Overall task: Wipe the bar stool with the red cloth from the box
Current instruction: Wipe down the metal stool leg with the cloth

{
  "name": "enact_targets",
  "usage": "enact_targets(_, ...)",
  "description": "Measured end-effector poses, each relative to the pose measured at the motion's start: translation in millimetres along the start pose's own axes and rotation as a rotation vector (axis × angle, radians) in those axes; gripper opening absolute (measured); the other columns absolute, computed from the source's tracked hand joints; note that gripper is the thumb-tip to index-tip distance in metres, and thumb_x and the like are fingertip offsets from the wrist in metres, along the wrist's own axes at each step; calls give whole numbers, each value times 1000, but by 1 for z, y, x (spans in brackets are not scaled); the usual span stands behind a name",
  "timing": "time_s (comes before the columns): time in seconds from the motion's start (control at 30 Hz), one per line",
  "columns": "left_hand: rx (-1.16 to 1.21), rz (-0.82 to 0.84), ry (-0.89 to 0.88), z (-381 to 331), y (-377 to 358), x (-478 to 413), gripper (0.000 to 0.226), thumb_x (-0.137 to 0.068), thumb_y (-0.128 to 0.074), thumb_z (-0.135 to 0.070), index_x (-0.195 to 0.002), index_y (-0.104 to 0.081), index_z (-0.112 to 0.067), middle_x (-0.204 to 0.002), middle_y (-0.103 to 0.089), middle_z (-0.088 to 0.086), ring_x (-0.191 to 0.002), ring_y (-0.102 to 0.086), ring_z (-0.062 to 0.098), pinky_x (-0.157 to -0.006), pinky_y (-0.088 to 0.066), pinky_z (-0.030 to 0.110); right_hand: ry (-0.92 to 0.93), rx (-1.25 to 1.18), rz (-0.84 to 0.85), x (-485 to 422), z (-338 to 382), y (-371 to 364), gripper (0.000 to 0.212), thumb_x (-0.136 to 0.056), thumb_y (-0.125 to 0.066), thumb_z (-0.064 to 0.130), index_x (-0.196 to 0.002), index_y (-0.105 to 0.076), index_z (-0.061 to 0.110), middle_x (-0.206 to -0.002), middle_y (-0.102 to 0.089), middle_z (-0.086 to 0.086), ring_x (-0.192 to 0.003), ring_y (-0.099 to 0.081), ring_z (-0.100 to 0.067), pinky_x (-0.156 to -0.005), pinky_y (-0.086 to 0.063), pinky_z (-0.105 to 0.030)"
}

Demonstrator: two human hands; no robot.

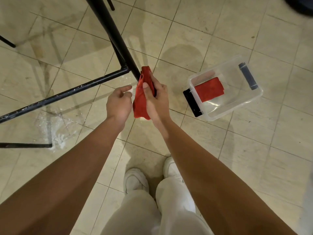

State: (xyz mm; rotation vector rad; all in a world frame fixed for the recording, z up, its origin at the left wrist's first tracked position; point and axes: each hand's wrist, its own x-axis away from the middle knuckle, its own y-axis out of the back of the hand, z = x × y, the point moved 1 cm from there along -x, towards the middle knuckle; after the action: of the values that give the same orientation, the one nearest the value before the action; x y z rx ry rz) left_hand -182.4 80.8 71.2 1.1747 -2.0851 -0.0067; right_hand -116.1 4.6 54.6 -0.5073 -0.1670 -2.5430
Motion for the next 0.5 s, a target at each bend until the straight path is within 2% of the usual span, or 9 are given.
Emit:
enact_targets(0.07, 2, 25, -14, 0, -2, -4, 29, -94, -46, -17, -116, -61, -27, -104, -62, -3, -95, -63, 16, -90, -53, 36, -60, 16, -84, -6, -8, -8, 39, -96, -51, 23, -136, -49, 22, -119, -41, -8, -99, -51, -9, -94, -45, -21)
enact_targets(0.13, -21, 63, -39, 2, -4, -6, 31, -95, -44, -16, -121, -59, -26, -87, -59, -8, -80, -59, 9, -80, -52, 28, -166, 54, -117, -12, -19, -8, 37, -97, -49, 22, -134, -51, 19, -121, -40, -9, -100, -53, -13, -97, -44, -24)
enact_targets(0.17, -37, 77, -49, 2, -6, -6, 32, -96, -43, -16, -123, -58, -27, -82, -57, -10, -76, -56, 8, -77, -51, 25, -208, 76, -108, -16, -23, -5, 36, -98, -47, 22, -133, -52, 18, -121, -40, -9, -100, -54, -13, -94, -45, -20)
enact_targets(0.23, -45, 105, -53, 2, -10, -7, 33, -97, -42, -18, -125, -57, -28, -91, -61, -10, -86, -59, 7, -84, -52, 25, -197, 94, -82, -20, -24, -2, 34, -99, -45, 20, -132, -53, 16, -119, -41, -6, -91, -53, -4, -76, -42, -1)
enact_targets(0.27, -34, 114, -49, 1, -12, -8, 32, -97, -42, -19, -124, -57, -28, -104, -63, -7, -98, -60, 10, -91, -51, 30, -136, 99, -82, -21, -22, -2, 33, -99, -45, 18, -131, -54, 15, -117, -42, -4, -90, -51, -3, -71, -39, 3)
enact_targets(0.3, -18, 117, -43, 1, -13, -9, 32, -97, -42, -20, -124, -57, -28, -116, -62, -4, -107, -60, 14, -95, -50, 35, -63, 100, -85, -21, -22, -2, 33, -98, -45, 18, -129, -55, 15, -116, -43, -2, -94, -50, -4, -72, -38, 3)
enact_targets(0.33, 0, 112, -39, 1, -15, -10, 31, -97, -42, -21, -123, -58, -27, -121, -61, -1, -110, -60, 16, -96, -50, 37, -2, 95, -86, -21, -24, -3, 32, -98, -46, 17, -129, -56, 15, -115, -44, 0, -99, -50, -5, -76, -37, 3)
enact_targets(0.4, 8, 91, -36, 2, -16, -12, 31, -98, -43, -21, -124, -57, -27, -118, -62, -3, -107, -60, 14, -95, -50, 34, 24, 109, -95, -18, -32, -6, 33, -98, -47, 19, -129, -55, 17, -115, -47, 0, -101, -50, -6, -83, -38, -2)
enact_targets(0.5, 22, 90, -38, 8, -19, -16, 31, -97, -45, -19, -124, -57, -27, -105, -61, -9, -94, -59, 8, -91, -50, 28, -219, 167, -145, -32, -48, -4, 32, -98, -46, 22, -128, -57, 23, -115, -55, -3, -98, -57, -13, -86, -45, -21)
